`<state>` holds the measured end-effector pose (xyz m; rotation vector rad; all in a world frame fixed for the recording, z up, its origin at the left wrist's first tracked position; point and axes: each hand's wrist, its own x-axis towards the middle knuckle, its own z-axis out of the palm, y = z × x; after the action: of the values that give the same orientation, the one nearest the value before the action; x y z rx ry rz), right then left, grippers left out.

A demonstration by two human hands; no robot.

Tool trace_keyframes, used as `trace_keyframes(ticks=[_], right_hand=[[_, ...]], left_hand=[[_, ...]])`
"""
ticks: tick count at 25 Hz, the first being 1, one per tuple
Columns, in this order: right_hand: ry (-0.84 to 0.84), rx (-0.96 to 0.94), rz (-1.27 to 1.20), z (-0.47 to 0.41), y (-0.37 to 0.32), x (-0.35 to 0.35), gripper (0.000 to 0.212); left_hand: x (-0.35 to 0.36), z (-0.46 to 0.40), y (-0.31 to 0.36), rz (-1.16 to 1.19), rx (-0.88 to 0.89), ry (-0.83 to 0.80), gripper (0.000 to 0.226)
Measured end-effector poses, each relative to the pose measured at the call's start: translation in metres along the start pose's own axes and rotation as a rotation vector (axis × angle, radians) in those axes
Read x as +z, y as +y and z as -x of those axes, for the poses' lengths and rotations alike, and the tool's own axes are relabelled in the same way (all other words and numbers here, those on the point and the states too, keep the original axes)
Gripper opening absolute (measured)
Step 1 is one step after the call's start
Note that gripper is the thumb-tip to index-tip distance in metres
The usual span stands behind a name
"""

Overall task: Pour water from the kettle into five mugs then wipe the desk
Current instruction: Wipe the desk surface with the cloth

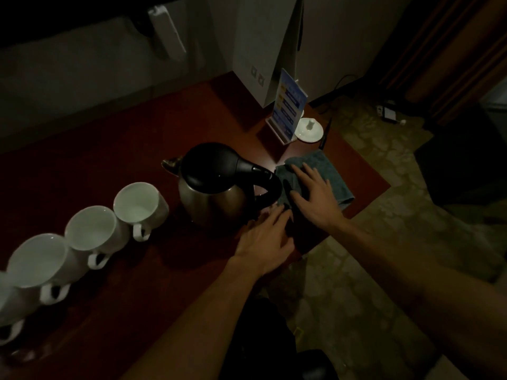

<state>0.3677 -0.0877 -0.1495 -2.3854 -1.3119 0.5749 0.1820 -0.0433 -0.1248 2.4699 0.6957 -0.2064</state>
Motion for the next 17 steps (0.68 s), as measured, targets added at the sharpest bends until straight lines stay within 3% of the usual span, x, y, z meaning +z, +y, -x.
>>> trace_keyframes(ticks=[5, 12, 15, 17], right_hand=[[0.026, -0.009, -0.327, 0.015, -0.042, 0.0, 0.077], [-0.044, -0.187, -0.662, 0.046, -0.092, -0.008, 0.097], [0.136, -0.334, -0.644, 0.048, -0.101, -0.004, 0.098], [0.235, -0.433, -0.604, 0.043, -0.107, 0.0, 0.094]], left_hand=[[-0.001, 0.037, -0.03, -0.019, -0.005, 0.136, 0.056], [-0.01, 0.093, -0.083, -0.026, -0.028, 0.807, 0.048], [-0.011, 0.089, -0.095, 0.137, -0.17, 0.924, 0.07], [-0.005, 0.08, -0.094, 0.278, -0.229, 0.877, 0.097]])
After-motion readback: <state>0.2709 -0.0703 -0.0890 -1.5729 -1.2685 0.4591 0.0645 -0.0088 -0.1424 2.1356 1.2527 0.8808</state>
